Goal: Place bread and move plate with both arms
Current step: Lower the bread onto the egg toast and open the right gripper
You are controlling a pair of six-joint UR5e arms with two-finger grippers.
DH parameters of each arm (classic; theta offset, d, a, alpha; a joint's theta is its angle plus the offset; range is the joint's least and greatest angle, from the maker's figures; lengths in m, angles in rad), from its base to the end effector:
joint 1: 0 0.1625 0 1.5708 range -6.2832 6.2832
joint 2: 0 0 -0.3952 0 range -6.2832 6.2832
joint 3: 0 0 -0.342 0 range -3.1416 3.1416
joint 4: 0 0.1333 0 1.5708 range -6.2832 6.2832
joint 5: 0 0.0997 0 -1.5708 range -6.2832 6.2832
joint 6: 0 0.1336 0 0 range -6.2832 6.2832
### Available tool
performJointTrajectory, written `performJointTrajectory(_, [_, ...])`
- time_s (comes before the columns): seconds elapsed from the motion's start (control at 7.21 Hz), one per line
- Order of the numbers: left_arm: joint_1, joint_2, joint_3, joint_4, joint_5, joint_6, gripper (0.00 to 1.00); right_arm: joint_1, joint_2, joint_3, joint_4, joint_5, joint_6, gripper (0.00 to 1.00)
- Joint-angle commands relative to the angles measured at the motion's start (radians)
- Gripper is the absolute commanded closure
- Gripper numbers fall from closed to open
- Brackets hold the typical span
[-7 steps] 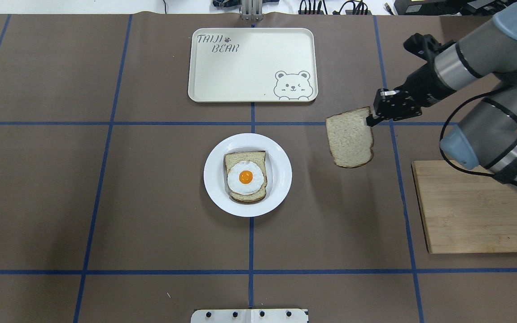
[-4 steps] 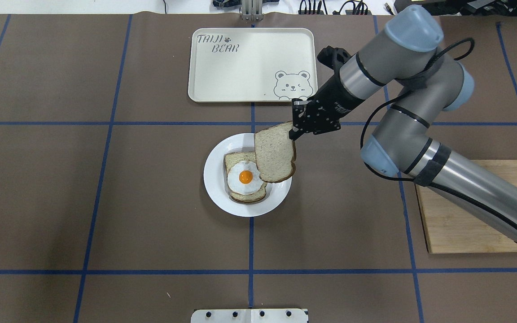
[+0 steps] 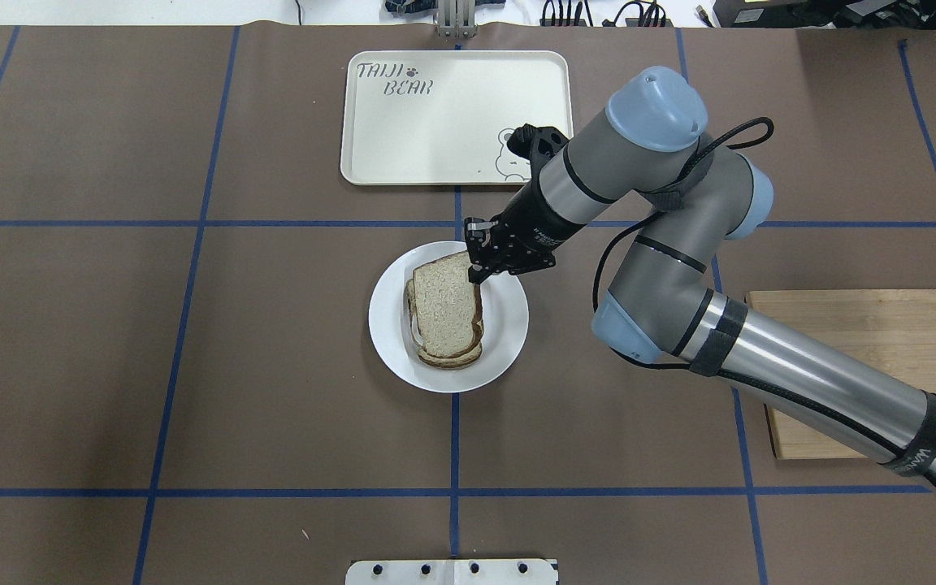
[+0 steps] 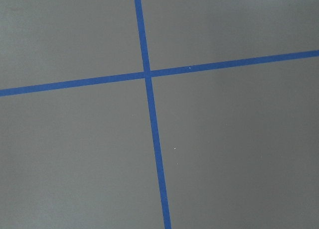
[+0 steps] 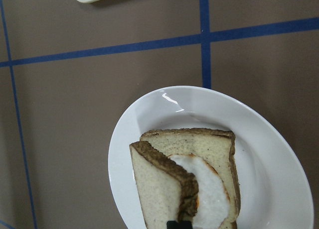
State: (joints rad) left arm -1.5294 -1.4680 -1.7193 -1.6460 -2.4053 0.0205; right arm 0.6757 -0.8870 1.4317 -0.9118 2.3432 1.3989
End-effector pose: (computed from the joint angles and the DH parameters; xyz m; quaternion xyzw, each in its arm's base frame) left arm -0.0173 -0.4119 0.6170 0.0510 0.4051 0.0527 0.9113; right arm -0.4956 -0.4486 0.2329 -0.0673 -0.6057 -0.0162 0.7926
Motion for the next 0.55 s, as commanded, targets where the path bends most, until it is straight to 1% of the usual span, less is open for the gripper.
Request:
performJointTrajectory(0.0, [0.0,0.0,-0.002,0.0,0.0,0.001,0.02,-0.033,0.017,-0.026,0.001,-0.05,0.0,1.0])
performJointTrajectory(0.42, [0.0,0.0,-0.002,0.0,0.0,-0.001,0.02,-0.038,0.011,-0.03,0.002,-0.053,-0.003,1.0])
